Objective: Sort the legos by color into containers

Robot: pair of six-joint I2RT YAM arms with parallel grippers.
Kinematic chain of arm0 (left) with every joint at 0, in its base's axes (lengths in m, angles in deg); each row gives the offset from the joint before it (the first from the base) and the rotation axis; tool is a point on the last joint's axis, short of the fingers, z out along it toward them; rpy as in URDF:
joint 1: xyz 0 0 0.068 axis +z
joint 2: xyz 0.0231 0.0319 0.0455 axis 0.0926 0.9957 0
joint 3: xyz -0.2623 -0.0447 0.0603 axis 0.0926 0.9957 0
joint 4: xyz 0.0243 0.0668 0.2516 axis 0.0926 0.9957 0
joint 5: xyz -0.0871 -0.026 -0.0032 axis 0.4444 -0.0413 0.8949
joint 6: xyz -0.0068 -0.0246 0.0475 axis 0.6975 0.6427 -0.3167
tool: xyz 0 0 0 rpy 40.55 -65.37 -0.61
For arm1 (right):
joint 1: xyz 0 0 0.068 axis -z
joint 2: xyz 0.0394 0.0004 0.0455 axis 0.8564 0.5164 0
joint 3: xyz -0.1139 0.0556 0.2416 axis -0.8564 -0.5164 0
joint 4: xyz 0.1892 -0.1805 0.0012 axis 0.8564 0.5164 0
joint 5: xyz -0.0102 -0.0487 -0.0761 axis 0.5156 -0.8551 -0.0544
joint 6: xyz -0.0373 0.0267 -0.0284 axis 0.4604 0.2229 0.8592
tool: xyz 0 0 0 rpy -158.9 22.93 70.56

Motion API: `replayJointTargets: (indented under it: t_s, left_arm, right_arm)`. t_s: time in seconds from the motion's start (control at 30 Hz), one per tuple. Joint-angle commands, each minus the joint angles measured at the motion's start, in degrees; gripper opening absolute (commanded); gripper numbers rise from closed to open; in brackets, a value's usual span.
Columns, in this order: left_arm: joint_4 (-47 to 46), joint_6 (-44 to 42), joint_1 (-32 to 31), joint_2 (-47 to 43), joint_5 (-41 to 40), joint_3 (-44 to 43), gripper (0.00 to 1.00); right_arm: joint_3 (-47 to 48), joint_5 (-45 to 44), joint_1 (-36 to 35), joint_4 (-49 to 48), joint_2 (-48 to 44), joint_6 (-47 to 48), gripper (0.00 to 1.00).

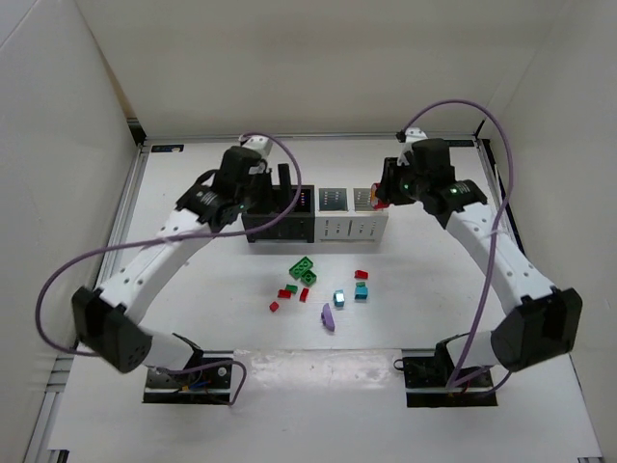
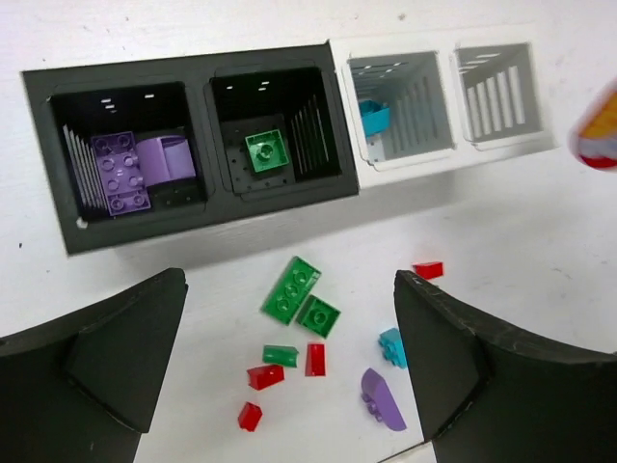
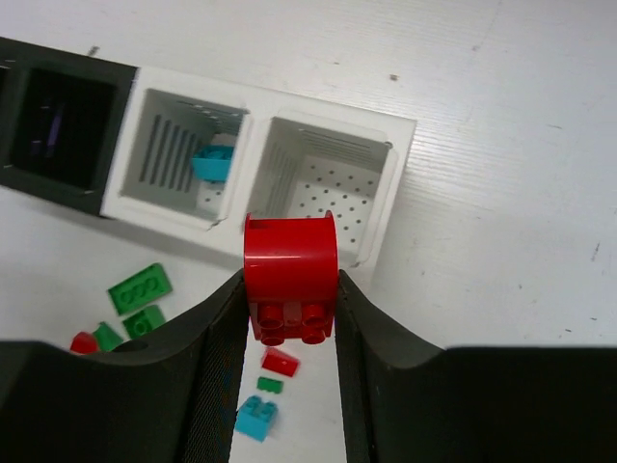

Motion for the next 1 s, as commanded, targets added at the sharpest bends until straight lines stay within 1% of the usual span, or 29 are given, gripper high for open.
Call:
replayJointTargets:
  t_s: [0.0,0.03,0.07,0.1,0.17,0.27,0.33,0.53,0.63,0.7,0.73,0.87,0.93,0.97]
  left_arm:
    - [2.1,2.8,-0.2,-7.8,-0.3,6.1,1.00]
    - [2.2,3.2,-0.3,-8.9,-0.2,7.2,1.00]
    - [2.5,3.9,-0.4,-11.9,-0.1,7.8,1.00]
    - [3.3,4.1,-0.3,-12.9,-0.8,10.6,1.00]
    - [4.9,5.6,-0.3,-15.5,-1.4,12.7,1.00]
    - [6.6,6.9,-0.3,-17.5,-1.9,14.9,1.00]
    - [7.0,7.6,-0.4,-17.8,-1.6,16.4,1.00]
    - [8.3,7.9,-0.3,-20.1,-1.2,18.7,1.00]
    - [8.9,7.9,-0.3,-20.2,-1.3,19.1,1.00]
    - [9.5,8.3,-0.2,-19.6,-1.5,19.1,1.00]
    - [9.8,8.3,-0.4,-19.7,-1.4,19.2,1.00]
    - [10.5,8.7,-0.3,-20.2,-1.3,19.3,1.00]
    - [10.7,8.7,-0.4,-21.0,-1.3,19.5,1.00]
    - [10.9,8.9,-0.4,-21.3,-1.5,19.6,1.00]
  right_arm:
    - [2.9,-5.1,-0.6,-3.5,3.2,1.5,0.00]
    - [3.1,-5.6,-0.8,-4.0,4.3,1.5,0.00]
    - [3.1,-5.5,-1.0,-4.3,4.9,1.6,0.00]
    - [3.8,-5.5,-1.0,-4.4,6.4,1.8,0.00]
    - [4.2,-6.2,-1.7,-4.5,7.5,2.2,0.00]
    - [4.3,-8.5,-2.9,-5.2,9.2,2.7,0.00]
    - [4.1,-8.6,-3.3,-6.2,10.0,2.4,0.00]
    - [4.4,-12.0,-4.8,-7.9,11.4,1.9,0.00]
    - [4.2,-12.9,-5.5,-8.0,12.0,1.9,0.17]
    - [4.2,-13.1,-5.5,-8.0,12.5,1.9,0.25]
    - [4.3,-13.0,-5.6,-8.0,12.2,1.3,0.28]
    - [4.1,-13.6,-5.3,-9.1,12.5,0.3,0.28]
    - [4.4,-13.4,-5.2,-9.1,12.6,0.2,0.37]
    - [4.7,-13.6,-5.1,-8.9,12.5,-0.1,0.38]
